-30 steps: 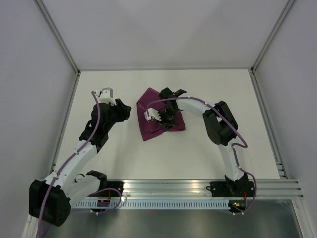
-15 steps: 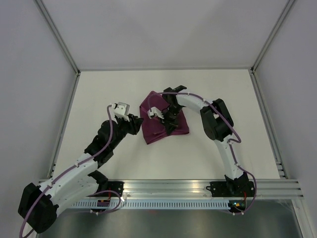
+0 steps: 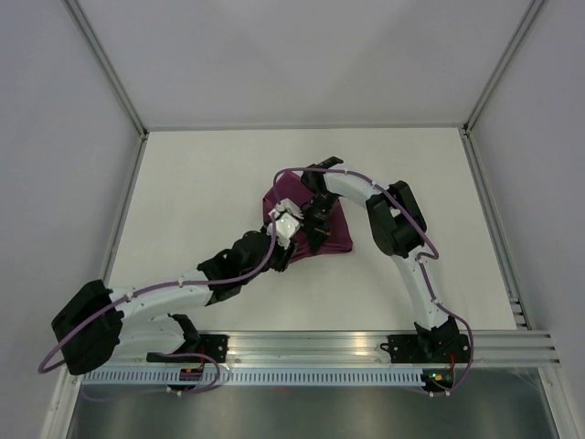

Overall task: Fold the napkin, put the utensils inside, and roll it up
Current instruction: Roll the napkin at the center of the board.

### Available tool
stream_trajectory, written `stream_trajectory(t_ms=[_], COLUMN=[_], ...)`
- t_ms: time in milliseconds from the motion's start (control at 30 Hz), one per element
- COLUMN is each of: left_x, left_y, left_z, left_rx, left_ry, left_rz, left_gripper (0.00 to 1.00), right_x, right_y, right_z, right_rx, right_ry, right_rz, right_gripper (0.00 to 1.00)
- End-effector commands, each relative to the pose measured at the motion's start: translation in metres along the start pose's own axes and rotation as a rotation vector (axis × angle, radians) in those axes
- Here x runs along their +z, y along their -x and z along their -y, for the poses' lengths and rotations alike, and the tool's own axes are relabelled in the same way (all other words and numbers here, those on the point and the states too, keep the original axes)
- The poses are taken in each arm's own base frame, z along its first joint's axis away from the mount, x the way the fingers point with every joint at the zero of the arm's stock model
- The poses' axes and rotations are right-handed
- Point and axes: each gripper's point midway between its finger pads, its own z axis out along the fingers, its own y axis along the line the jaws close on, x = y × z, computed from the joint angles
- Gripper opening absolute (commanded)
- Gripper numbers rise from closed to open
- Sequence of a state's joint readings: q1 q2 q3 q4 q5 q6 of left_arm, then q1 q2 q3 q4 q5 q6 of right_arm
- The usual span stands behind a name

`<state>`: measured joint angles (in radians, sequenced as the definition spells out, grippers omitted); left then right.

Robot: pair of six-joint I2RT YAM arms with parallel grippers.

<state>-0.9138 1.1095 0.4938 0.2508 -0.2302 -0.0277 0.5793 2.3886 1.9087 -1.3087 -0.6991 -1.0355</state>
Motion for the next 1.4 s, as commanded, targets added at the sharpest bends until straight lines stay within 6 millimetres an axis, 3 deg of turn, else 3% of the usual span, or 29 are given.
stream_trajectory(t_ms=[0, 167, 267, 500, 767, 1000, 1133, 1367], left_x=[0.017, 0.036, 0.04, 0.057, 0.08, 0.091, 0.092, 0.092], left_y=[0.017, 0.004, 0.006, -0.015, -0.047, -0.051, -0.055, -0.07], left_z=[0.009, 0.025, 0.038, 0.052, 0.045, 0.037, 0.044, 0.052], left_rx=[0.146, 0.242, 0.321, 0.433, 0.461, 0.457, 0.457, 0.434], left_ry=[-0.006, -0.066, -0.147, -0.235, -0.255, -0.265, -0.306, -0.361], left_rz=[-0.029, -0.052, 0.037, 0.029, -0.057, -0.076, -0.096, -0.164], left_gripper=[0.57, 0.68, 0.7, 0.7, 0.7, 0.71, 0.69, 0.49], right_x=[0.022, 0.022, 0.022, 0.02, 0.02, 0.021, 0.021, 0.021], right_y=[-0.039, -0.042, -0.042, -0.041, -0.042, -0.043, -0.044, -0.046], right_z=[0.026, 0.029, 0.03, 0.032, 0.034, 0.036, 0.037, 0.038], right_rx=[0.018, 0.034, 0.04, 0.056, 0.071, 0.078, 0.08, 0.091], right_ry=[-0.009, -0.004, 0.0, 0.004, 0.011, 0.018, 0.017, 0.026], right_rz=[-0.116, -0.112, -0.113, -0.103, -0.1, -0.107, -0.106, -0.101], right_gripper=[0.16, 0.16, 0.15, 0.15, 0.15, 0.15, 0.14, 0.14])
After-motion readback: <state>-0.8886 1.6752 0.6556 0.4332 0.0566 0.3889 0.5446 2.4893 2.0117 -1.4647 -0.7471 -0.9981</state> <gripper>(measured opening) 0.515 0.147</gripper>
